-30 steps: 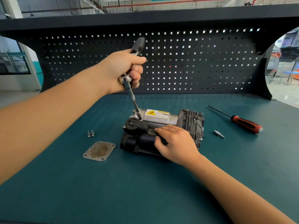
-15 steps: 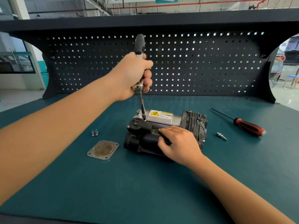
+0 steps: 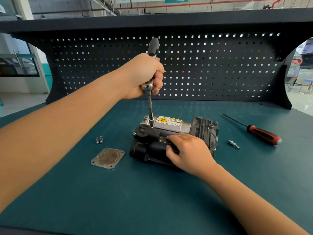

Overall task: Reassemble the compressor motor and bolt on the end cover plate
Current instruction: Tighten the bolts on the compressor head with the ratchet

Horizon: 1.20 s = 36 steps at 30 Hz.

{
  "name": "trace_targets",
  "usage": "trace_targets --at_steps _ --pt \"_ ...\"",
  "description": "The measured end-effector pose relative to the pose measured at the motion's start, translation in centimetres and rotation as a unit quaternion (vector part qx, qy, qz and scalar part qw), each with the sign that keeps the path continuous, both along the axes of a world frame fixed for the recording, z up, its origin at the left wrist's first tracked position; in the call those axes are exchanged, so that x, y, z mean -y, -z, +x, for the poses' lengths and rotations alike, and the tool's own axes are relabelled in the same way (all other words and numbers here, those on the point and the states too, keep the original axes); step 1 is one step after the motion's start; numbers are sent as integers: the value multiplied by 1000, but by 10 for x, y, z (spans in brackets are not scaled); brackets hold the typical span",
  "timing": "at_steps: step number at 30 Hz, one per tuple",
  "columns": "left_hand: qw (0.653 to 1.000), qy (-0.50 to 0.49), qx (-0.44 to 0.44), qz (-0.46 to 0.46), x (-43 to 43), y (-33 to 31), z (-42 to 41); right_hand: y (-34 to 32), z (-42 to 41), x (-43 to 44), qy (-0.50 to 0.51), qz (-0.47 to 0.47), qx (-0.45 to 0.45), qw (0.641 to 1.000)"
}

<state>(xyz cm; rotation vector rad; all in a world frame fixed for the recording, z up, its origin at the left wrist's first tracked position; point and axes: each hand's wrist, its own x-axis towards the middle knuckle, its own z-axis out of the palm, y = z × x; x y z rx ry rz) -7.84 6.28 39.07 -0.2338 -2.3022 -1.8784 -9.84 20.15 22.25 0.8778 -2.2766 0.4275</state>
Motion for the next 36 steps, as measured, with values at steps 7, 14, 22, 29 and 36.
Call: trace_targets --at_steps 7,14,22,29,36 --pt "1000 5 -3 -2 1 0 0 5 -5 2 40 100 6 994" --pt "1000 0 -1 11 1 1 0 7 -7 0 38 136 23 990" --pt "1000 2 -2 0 1 1 -2 5 -6 0 12 72 -27 997" --pt "999 26 17 -24 8 -2 -7 6 -3 5 14 40 -58 997" --pt "989 77 54 -113 10 -11 -11 7 -3 7 14 36 -62 997"
